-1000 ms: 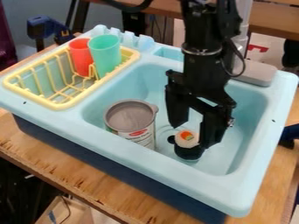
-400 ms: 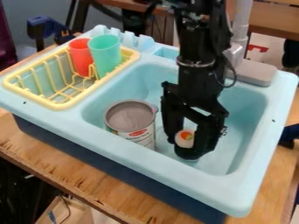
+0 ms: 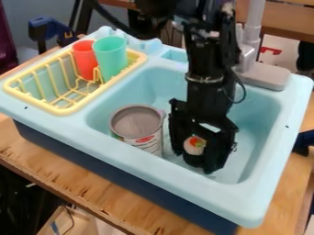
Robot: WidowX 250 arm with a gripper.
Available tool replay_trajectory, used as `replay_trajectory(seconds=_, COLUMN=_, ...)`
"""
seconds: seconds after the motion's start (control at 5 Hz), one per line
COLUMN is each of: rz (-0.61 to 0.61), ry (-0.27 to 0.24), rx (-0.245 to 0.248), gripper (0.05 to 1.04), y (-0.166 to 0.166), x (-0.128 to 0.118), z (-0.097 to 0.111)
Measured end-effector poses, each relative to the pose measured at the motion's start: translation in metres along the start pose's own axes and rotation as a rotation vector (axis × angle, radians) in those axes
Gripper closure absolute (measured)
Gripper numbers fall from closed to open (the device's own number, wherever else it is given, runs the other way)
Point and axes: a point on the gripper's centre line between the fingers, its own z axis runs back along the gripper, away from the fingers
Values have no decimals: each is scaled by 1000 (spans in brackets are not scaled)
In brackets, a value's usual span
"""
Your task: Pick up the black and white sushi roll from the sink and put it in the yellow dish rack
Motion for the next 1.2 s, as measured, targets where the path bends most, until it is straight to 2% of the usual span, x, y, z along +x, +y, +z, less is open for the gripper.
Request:
replay_trajectory(seconds=0.2, rz=-1, ry=-7, rx=-10, gripper=133, y=-2, x=8, z=4)
replay_trajectory(seconds=0.4, rz=-6, ry=-1, rx=-6, gripper=378, y=-3, x=12, z=12)
replay_trajectory(seconds=0.6, rz=-26, ry=0, rx=24, gripper=464, y=-9, x=17, z=26)
replay_trajectory(seconds=0.8, rz=-30, ry=11, rx=43, gripper=480, y=-13, x=19, z=43)
replay_trajectory(seconds=1.0, rz=23, ry=-55, rx=46, gripper=480, y=-18, x=5, z=86)
replay_trajectory(seconds=1.2, rz=154, ry=-83, rx=57, gripper=480, y=-7, x=-25, z=129)
